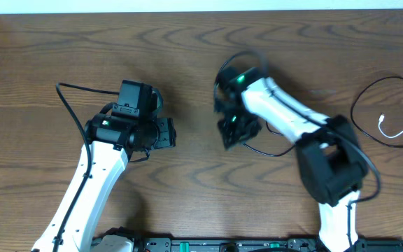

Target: Untangle cables

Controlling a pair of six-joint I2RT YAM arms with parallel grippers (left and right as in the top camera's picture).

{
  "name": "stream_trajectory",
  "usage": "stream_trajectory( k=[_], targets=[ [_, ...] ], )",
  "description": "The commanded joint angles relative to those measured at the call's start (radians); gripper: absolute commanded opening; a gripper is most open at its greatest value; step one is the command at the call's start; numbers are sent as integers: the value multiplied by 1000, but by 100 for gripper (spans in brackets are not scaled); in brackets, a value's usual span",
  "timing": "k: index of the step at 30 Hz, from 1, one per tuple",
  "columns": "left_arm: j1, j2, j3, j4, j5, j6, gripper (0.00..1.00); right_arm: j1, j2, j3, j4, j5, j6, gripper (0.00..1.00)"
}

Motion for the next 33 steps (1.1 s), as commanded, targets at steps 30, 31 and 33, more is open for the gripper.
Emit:
stream_trajectory(
  k=[30, 31, 33],
  targets=[
    [-1, 1, -13, 0, -10, 6, 59, -398, -112, -356, 206, 362, 339, 68],
    [-1, 1, -13, 0, -10, 6, 59, -398, -112, -364, 215, 346, 347, 62],
    [-1, 1, -13, 0, -10, 6, 59, -398, -112, -372, 220, 317, 346, 47]
  ],
)
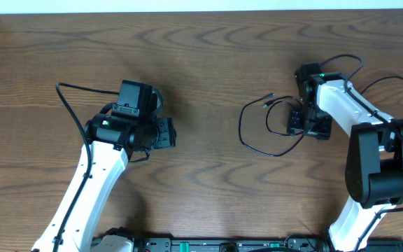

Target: Untangle cables

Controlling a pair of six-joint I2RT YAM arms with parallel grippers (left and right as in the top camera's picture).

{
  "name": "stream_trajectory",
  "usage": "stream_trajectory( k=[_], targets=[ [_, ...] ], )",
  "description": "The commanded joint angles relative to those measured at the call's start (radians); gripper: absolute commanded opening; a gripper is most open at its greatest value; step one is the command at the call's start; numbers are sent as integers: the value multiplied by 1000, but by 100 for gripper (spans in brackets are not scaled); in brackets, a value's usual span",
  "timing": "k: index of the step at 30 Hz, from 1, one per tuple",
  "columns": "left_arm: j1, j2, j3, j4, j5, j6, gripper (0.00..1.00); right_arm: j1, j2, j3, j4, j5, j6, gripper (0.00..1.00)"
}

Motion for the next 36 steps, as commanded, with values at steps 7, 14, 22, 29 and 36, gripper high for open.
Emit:
stream_trajectory(
  k=[7, 14, 22, 29, 36],
  targets=[
    [-1, 1, -12, -2, -10, 6, 59, 7, 7, -25, 16, -104, 29, 2],
    [-1, 1, -12, -2, -10, 6, 59, 37, 7, -25, 15, -121, 29, 1],
    [-1, 1, -12, -2, -10, 6, 59, 75, -43, -14, -32, -283, -134, 1],
    [-1, 1, -12, -2, -10, 6, 59, 76, -311, 6, -27, -333, -204, 1],
    [-1, 1, -12, -3, -10, 5, 59, 77, -357, -11, 29, -208, -203, 42]
  ],
)
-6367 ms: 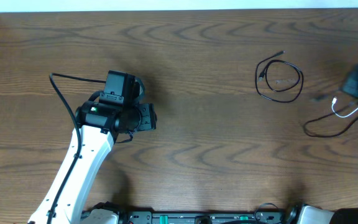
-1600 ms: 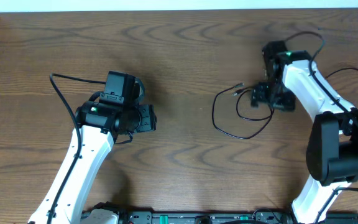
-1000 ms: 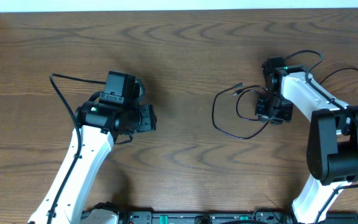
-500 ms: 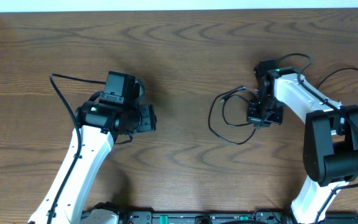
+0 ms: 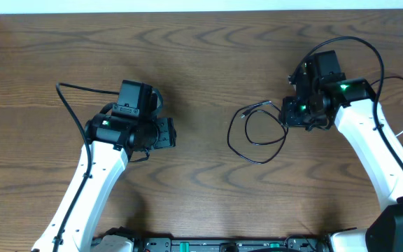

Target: Untangle cables

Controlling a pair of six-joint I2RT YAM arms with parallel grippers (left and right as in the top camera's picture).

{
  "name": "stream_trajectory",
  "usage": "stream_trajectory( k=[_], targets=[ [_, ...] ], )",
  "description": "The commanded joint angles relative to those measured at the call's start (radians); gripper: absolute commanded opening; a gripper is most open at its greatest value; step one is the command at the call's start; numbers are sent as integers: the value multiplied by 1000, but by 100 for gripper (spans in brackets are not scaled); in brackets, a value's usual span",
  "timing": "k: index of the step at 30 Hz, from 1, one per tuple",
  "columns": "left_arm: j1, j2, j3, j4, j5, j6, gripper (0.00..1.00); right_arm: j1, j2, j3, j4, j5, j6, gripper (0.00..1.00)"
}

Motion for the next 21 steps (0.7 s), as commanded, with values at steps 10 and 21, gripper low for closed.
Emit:
stream_trajectory(
  k=[10, 21],
  targets=[
    [-1, 1, -12, -6, -10, 5, 59, 6, 246, -24, 90, 126, -9, 43],
    [-1, 1, -12, -5, -10, 6, 59, 19, 418, -24, 126, 122, -2, 32]
  ],
)
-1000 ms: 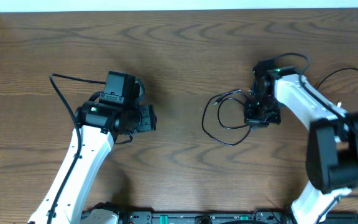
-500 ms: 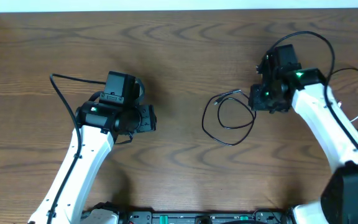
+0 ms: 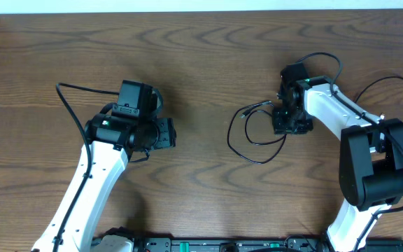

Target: Untangle cables

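A thin black cable [image 3: 252, 137] lies in loose loops on the wooden table, right of centre, with one free end pointing up-left. My right gripper [image 3: 285, 120] sits over the right end of those loops, and its body hides the jaws and the cable beneath. Another black cable [image 3: 387, 82] arcs at the far right, with a white cable at the frame edge beside it. My left gripper [image 3: 168, 133] rests over bare table at the left, far from the cables, with nothing seen between its fingers.
The left arm's own black lead [image 3: 67, 105] curves out past its elbow. A pale wall strip [image 3: 187, 5] borders the table's far edge. The arm bases and a black rail [image 3: 229, 245] line the near edge.
The right arm has swung into a more folded pose, and its gripper now sits slightly lower and further left over the cable's right end. The black loops lie as they did. The left arm is unchanged.
First the right gripper was at the table's centre with the black cable bunched around it. Then it was far to the right, with the cable drawn out in loops to its left. Afterwards the loops lay slightly further left, where they remain now. The left arm never moved.
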Controlling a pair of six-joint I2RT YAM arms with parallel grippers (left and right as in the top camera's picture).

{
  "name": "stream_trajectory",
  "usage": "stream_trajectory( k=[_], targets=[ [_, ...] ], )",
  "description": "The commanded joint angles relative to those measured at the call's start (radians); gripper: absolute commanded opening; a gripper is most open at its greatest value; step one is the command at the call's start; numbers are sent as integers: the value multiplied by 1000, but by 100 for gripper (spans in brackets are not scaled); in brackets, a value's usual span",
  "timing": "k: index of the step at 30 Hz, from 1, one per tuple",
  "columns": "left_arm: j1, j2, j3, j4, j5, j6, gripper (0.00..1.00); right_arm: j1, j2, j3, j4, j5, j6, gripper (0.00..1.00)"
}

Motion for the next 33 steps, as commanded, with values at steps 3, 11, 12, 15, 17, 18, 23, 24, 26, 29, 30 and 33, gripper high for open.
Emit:
stream_trajectory(
  k=[3, 11, 12, 15, 17, 18, 23, 24, 26, 29, 30, 33],
  targets=[
    [-1, 1, -12, -3, -10, 6, 59, 8, 42, -10, 2, -1, 8, 6],
    [-1, 1, -12, -3, -10, 6, 59, 19, 39, -10, -28, -16, 52, 1],
    [-1, 1, -12, -3, -10, 6, 60, 19, 32, -4, -45, -24, 51, 1],
    [-1, 1, -12, -3, -10, 6, 59, 15, -15, 40, -113, -53, 20, 1],
    [-1, 1, -12, -3, -10, 5, 59, 15, -51, 72, -144, -79, 2, 1],
    [-1, 1, -12, -3, -10, 6, 59, 15, -93, 102, -167, -109, -17, 1],
    [-1, 1, -12, -3, -10, 5, 59, 17, -246, 172, -183, -179, -23, 1],
    [-1, 1, -12, -3, -10, 5, 59, 17, -274, 176, -180, -183, -23, 1],
    [-1, 1, -12, -3, -10, 6, 59, 17, -343, 179, -172, -182, -23, 1],
    [-1, 1, -12, -3, -10, 5, 59, 16, -427, 179, -153, -180, -23, 1],
    [-1, 1, -12, -3, -10, 6, 59, 13, -455, 179, -134, -173, -24, 1],
    [-1, 1, -12, -3, -10, 5, 59, 3, -520, 179, -74, -132, -37, 1]
  ],
)
